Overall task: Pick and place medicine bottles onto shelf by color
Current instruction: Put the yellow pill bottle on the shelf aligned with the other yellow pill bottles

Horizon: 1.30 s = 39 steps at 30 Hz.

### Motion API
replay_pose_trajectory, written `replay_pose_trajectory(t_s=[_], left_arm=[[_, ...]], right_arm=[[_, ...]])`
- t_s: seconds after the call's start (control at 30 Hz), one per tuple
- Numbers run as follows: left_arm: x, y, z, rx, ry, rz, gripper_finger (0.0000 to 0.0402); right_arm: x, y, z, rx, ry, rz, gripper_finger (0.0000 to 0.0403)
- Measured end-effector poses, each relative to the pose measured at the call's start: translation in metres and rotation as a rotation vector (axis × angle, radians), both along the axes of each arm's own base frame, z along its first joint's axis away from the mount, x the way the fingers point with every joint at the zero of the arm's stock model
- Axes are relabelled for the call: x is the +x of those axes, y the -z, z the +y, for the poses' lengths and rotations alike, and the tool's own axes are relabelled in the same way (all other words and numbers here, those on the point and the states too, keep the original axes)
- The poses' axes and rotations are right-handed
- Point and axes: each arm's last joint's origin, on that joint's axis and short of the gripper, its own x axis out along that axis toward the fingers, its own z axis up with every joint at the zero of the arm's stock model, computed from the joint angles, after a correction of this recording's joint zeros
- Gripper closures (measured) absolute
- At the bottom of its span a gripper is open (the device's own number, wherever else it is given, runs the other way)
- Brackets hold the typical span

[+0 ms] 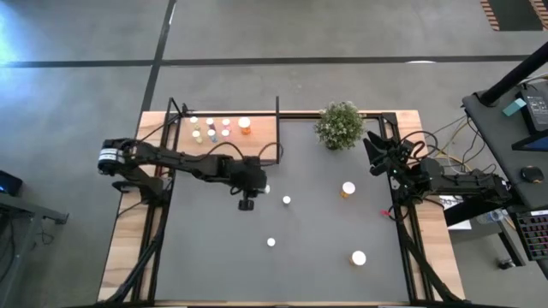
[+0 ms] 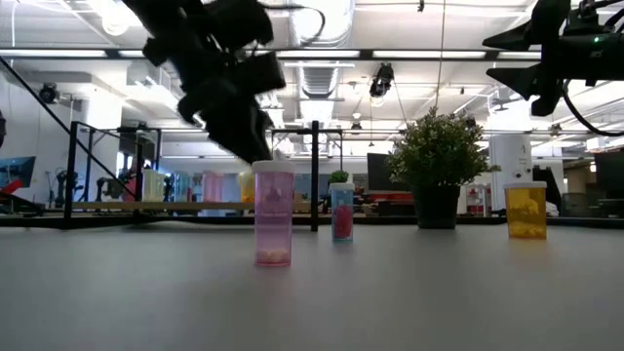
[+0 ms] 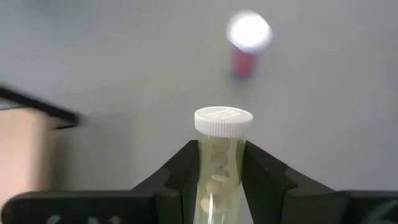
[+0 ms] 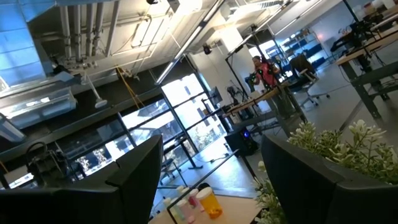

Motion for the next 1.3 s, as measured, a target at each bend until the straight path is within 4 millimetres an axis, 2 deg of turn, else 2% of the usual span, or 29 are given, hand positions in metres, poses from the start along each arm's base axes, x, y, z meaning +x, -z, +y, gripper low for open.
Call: replay_pose_trajectory(t_s=[0.13, 0.27, 0.37, 0.57, 0.7, 0.97, 1.13, 1.3], left_arm=[[-0.011, -0.021, 0.003, 0.037, -0.176, -0.082, 0.0315], [-0.034, -0.035, 0.006, 0.078, -0.345, -0.174, 0.0315], [-0.057, -0.036, 0.007, 0.095, -0.448, -0.242, 0.0315], [-0.098, -0.021, 0.010, 0.109, -0.649, -0.400, 0.0315], [-0.115, -0.010, 0.012, 0.188, -0.774, -0.493, 0.0315], [-0.128, 0.011, 0.016, 0.216, -1.038, -0.597, 0.0315], [-0.134, 0.023, 0.016, 0.184, -1.095, -0.604, 0.0315], [-0.141, 0.033, 0.017, 0.240, -1.138, -0.592, 0.0315]], right_arm=[[0.000, 0.000, 0.000, 0.000, 0.000, 0.000, 0.0142], [0.000, 0.000, 0.000, 0.000, 0.000, 0.000, 0.0142], [0.000, 0.000, 0.000, 0.000, 0.000, 0.000, 0.0142], [0.000, 0.000, 0.000, 0.000, 0.000, 0.000, 0.0142], [0.000, 0.000, 0.000, 0.000, 0.000, 0.000, 0.0142], [0.000, 0.000, 0.000, 0.000, 0.000, 0.000, 0.0142], [0.000, 0.000, 0.000, 0.000, 0.000, 0.000, 0.0142], [0.000, 0.000, 0.000, 0.000, 0.000, 0.000, 0.0142]])
